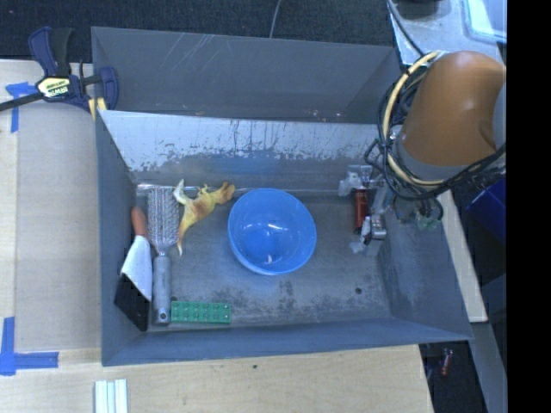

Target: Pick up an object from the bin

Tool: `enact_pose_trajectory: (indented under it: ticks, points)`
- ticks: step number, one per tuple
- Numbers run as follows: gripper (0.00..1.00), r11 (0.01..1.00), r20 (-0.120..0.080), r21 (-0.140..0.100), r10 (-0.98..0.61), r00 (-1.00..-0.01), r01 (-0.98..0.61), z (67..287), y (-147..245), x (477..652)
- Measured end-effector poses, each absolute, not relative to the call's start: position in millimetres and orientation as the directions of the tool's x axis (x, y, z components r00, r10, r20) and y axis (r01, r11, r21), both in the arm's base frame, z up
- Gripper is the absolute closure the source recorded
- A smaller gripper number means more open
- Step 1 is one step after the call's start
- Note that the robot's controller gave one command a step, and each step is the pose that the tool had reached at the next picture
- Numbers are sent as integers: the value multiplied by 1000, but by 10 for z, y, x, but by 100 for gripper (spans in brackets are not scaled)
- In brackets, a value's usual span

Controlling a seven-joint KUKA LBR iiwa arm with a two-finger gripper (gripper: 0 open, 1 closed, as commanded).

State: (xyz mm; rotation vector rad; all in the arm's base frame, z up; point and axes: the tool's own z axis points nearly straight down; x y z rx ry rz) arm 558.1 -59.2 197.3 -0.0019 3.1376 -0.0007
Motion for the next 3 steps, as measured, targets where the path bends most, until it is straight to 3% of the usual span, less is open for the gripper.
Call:
enact_pose_trajectory:
  ticks: [1,2,3]
  points:
    - [0,1000,-4,0,-1,-1000,-1,1973,-592,5581]
    - [0,1000,2,0,2,-1000,2,2456,-582,5436]
    - [0,997,4,0,74,-997,74,3209,-549,5018]
